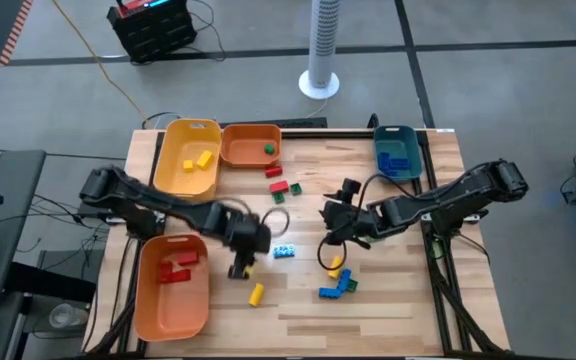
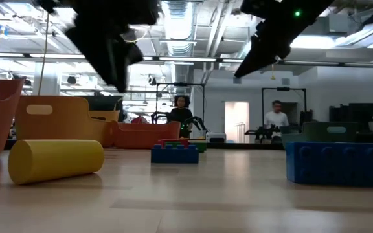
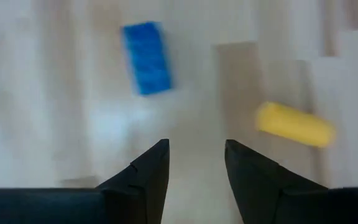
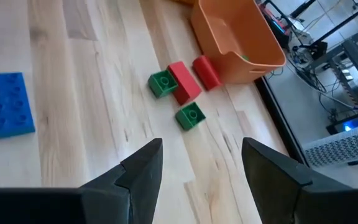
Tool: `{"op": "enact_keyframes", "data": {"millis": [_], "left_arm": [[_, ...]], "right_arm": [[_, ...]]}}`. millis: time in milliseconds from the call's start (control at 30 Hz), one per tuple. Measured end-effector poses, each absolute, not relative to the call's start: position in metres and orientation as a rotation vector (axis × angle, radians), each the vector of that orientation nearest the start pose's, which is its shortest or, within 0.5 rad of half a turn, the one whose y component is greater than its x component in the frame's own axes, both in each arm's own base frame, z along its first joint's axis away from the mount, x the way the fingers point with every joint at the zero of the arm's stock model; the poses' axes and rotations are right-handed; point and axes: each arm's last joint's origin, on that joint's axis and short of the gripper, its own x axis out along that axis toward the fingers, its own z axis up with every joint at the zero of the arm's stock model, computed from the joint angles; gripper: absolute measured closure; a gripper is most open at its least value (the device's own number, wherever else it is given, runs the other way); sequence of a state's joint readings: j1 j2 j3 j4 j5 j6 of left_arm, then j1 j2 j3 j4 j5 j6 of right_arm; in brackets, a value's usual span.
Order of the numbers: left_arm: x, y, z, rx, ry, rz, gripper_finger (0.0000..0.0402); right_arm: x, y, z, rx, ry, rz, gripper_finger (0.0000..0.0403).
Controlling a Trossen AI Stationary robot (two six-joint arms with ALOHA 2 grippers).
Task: Sort blocks
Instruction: Put the yellow wooden block into the yellow bin
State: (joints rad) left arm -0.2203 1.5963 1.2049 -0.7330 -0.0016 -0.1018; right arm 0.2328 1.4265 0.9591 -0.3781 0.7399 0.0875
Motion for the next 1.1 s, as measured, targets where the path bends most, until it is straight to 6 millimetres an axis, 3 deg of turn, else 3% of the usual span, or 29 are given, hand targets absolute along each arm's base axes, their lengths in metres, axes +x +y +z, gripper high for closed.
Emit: {"op": "enact_keyframes", "data": {"millis": [133,333,667,867,967,1100], "left_arm": [[0.308,-0.097,0.242,-0.064,1.077,-0.031,0.0253],[0.307,-0.111,0.245,-0.165,1.005,0.095,0.0253],[0.295,-0.154,0.251,-0.377,0.945,0.092,0.0253],[0.291,-0.167,0.266,-0.377,0.906,0.112,0.0253],[0.293,-0.175,0.261,-0.379,0.917,0.105,0.0253],[0.306,-0.189,0.239,-0.382,0.981,0.089,0.0253]], "right_arm": [[0.286,0.048,0.243,-0.3,0.702,-0.51,0.0172],[0.29,0.049,0.248,-0.276,0.643,-0.509,0.0172],[0.292,0.053,0.262,-0.375,0.571,-0.626,0.0185],[0.292,0.057,0.263,-0.387,0.569,-0.612,0.02],[0.291,0.061,0.263,-0.393,0.567,-0.6,0.0205],[0.29,0.065,0.263,-0.401,0.566,-0.586,0.0207]]}}
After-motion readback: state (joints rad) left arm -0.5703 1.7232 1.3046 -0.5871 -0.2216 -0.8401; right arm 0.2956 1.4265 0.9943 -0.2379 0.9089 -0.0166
